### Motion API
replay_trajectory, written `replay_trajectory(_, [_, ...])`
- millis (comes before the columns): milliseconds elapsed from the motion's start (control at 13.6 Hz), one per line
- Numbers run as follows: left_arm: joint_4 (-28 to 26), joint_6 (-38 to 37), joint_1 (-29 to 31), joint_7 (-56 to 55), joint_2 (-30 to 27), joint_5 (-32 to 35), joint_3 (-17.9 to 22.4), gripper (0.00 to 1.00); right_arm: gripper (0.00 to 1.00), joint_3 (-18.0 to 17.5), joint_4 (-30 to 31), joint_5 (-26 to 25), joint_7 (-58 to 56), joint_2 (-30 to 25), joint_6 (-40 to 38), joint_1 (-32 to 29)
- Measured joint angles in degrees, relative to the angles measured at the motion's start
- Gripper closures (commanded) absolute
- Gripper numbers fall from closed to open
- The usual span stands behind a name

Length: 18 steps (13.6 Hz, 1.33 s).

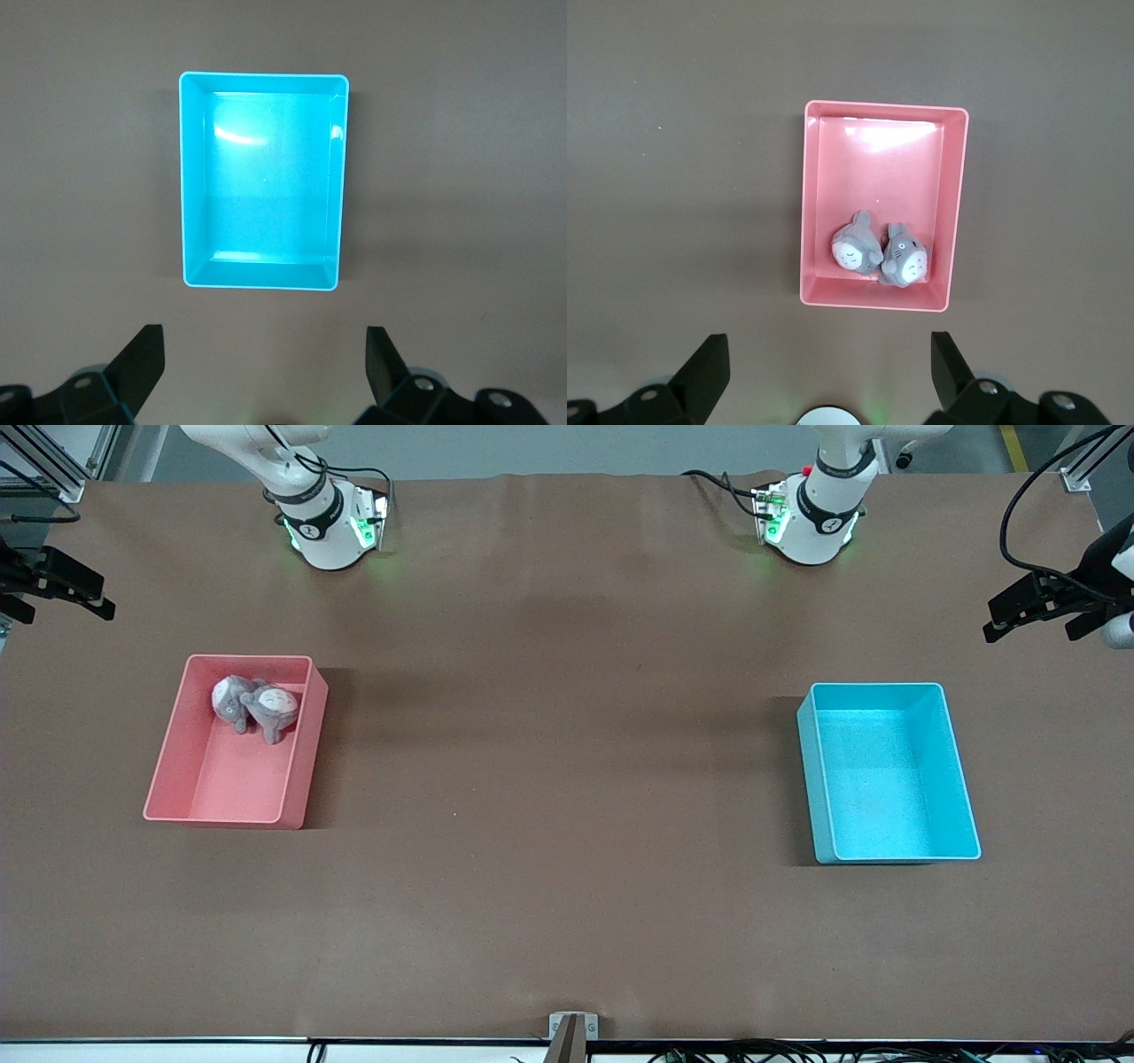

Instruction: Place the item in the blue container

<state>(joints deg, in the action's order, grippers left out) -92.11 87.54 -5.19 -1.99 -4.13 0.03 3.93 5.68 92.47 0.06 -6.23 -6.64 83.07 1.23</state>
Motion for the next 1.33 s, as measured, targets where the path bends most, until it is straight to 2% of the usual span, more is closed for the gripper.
replay_trajectory(1326, [0.0, 0.0, 0.0, 0.01, 0.0, 0.0, 0.0, 0.0, 0.0, 0.07, -0.84, -0.04, 0.0, 0.0, -0.02, 0.0])
